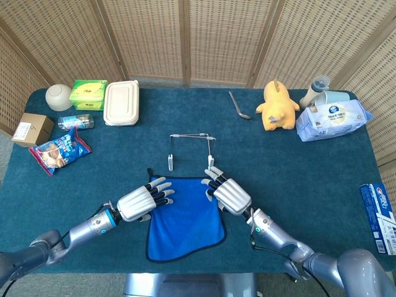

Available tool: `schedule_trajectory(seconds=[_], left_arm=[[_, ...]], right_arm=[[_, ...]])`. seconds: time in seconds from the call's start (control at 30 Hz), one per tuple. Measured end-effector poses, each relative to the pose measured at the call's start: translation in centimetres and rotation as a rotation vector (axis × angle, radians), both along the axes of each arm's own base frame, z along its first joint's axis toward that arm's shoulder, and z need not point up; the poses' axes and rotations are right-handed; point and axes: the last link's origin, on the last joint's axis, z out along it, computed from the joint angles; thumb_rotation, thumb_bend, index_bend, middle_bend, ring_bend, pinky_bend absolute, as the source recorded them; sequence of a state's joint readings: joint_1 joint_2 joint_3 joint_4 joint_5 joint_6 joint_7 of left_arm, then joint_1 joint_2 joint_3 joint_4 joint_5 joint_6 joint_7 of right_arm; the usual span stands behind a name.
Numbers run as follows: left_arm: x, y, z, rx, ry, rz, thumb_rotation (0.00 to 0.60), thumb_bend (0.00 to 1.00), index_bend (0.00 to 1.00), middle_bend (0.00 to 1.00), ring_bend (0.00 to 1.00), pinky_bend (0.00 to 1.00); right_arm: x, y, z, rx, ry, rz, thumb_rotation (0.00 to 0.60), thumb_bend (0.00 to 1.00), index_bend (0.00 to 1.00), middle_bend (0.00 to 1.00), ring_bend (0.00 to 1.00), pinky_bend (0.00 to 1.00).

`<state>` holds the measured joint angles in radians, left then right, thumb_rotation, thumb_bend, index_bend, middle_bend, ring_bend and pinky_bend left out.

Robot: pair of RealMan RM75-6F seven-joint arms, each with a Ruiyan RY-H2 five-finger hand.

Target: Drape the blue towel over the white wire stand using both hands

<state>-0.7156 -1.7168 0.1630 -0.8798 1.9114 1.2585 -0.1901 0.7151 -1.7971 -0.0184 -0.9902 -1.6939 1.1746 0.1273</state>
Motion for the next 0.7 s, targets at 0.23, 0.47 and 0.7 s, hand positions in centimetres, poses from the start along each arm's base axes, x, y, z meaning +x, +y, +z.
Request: schedule_trajectory(seconds=[0.23, 0.47, 0.7], left_arm=[[0.2, 0.1, -0.2, -0.003, -0.012, 0.010, 0.600, 0.35, 0.27, 0.19, 0.09, 0.04], [0.3, 0.0, -0.7, -0.016, -0.014, 0.025, 0.600, 0.46, 0.27, 0.19, 0.09, 0.04], [0.8, 0.0, -1.3, -0.029, -0.028, 0.036, 0.600, 0.49, 0.27, 0.20, 0.10, 0.05]], right_arm=[[-0.1, -0.1, 0.2, -0.003, -0.001, -0.006, 0.600, 0.48, 0.67, 0.25, 0.07, 0.00], [-0.2, -0.2, 0.2, -0.004, -0.005, -0.014, 0.600, 0.48, 0.67, 0.25, 0.07, 0.00], [-0.3, -0.2, 0.4, -0.007, -0.008, -0.018, 0.600, 0.48, 0.66, 0.25, 0.07, 0.00]])
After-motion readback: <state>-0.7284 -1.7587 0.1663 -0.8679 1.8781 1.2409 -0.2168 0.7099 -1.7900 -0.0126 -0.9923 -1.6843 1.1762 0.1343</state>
